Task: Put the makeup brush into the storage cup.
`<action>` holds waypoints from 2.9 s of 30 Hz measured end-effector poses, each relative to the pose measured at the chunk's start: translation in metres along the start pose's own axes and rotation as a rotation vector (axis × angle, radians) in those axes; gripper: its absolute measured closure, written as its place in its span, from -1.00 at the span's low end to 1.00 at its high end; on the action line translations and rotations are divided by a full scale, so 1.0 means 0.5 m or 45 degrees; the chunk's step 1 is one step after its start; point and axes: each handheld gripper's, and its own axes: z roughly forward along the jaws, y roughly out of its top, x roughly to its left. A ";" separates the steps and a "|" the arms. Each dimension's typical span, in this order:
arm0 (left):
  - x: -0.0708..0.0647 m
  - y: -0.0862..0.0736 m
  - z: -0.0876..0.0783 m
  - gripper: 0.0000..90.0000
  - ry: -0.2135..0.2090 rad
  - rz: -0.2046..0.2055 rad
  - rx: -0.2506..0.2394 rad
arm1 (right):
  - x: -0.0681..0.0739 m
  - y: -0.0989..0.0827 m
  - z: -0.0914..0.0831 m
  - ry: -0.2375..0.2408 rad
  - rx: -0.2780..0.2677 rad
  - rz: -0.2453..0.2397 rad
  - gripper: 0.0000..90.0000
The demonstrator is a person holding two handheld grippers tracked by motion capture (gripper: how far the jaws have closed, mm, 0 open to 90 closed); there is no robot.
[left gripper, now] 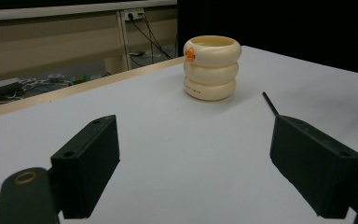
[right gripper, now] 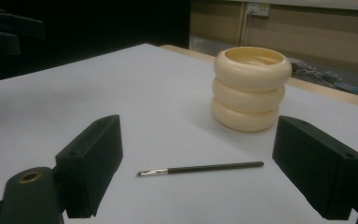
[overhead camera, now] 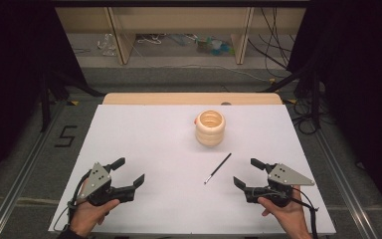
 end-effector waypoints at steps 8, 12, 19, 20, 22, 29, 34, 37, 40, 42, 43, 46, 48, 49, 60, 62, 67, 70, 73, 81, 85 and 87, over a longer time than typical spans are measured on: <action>0.000 0.000 0.000 -0.65 -0.002 0.001 -0.001 | 0.001 0.001 0.001 0.002 0.011 -0.019 -0.65; -0.002 0.000 0.002 -0.65 -0.005 -0.009 -0.007 | -0.004 0.009 -0.003 -0.008 0.004 -0.053 -0.65; 0.000 0.000 0.001 -0.65 -0.003 -0.008 0.002 | -0.012 0.016 0.003 0.045 0.047 -0.118 -0.63; 0.000 0.000 0.001 -0.65 -0.002 -0.008 0.004 | -0.012 0.020 0.009 0.091 0.117 -0.152 -0.61; 0.000 -0.001 0.001 -0.65 -0.002 -0.010 0.005 | -0.012 0.021 0.011 0.105 0.138 -0.155 -0.62; -0.002 -0.001 0.003 -0.65 -0.004 -0.030 0.010 | -0.015 0.044 0.047 0.212 0.269 -0.252 -0.60; 0.001 -0.001 0.002 -0.65 -0.003 -0.020 0.010 | -0.023 0.065 0.075 0.260 0.334 -0.295 -0.58; 0.001 -0.001 0.002 -0.65 -0.005 -0.022 0.010 | -0.024 0.072 0.091 0.279 0.356 -0.302 -0.57; 0.000 -0.001 0.002 -0.65 -0.007 -0.024 0.011 | -0.024 0.081 0.110 0.308 0.407 -0.342 -0.54; 0.000 -0.001 0.002 -0.65 -0.006 -0.020 0.013 | -0.024 0.089 0.121 0.331 0.445 -0.362 -0.53; 0.000 -0.001 0.003 -0.65 -0.007 -0.022 0.013 | -0.025 0.091 0.125 0.333 0.458 -0.367 -0.52; 0.001 -0.002 0.003 -0.65 -0.008 -0.023 0.016 | -0.029 0.099 0.141 0.345 0.490 -0.384 -0.53; 0.001 -0.003 0.003 -0.65 -0.007 -0.026 0.016 | -0.035 0.105 0.153 0.368 0.504 -0.386 -0.53; 0.001 -0.003 0.003 -0.65 -0.006 -0.026 0.017 | -0.039 0.109 0.164 0.379 0.518 -0.385 -0.54; 0.002 -0.003 0.003 -0.65 -0.004 -0.021 0.018 | -0.027 0.128 0.224 0.463 0.654 -0.462 -0.53; 0.001 -0.004 0.003 -0.65 -0.003 -0.044 0.012 | -0.027 0.130 0.231 0.470 0.675 -0.474 -0.54; 0.002 -0.004 0.005 -0.65 -0.004 -0.028 0.017 | -0.032 0.128 0.248 0.482 0.726 -0.496 -0.54; 0.001 -0.004 0.005 -0.65 -0.004 -0.031 0.016 | -0.038 0.125 0.257 0.481 0.757 -0.493 -0.54; 0.003 -0.004 0.004 -0.65 0.000 -0.026 0.020 | -0.042 0.123 0.263 0.494 0.792 -0.498 -0.53; 0.004 -0.004 0.003 -0.65 -0.010 -0.027 0.012 | -0.044 0.105 0.280 0.539 0.889 -0.511 -0.50; 0.002 -0.003 0.003 -0.65 -0.015 -0.013 0.010 | -0.049 0.096 0.291 0.559 0.922 -0.522 -0.50; 0.002 -0.003 0.003 -0.65 -0.015 -0.013 0.010 | -0.052 0.094 0.294 0.559 0.937 -0.523 -0.50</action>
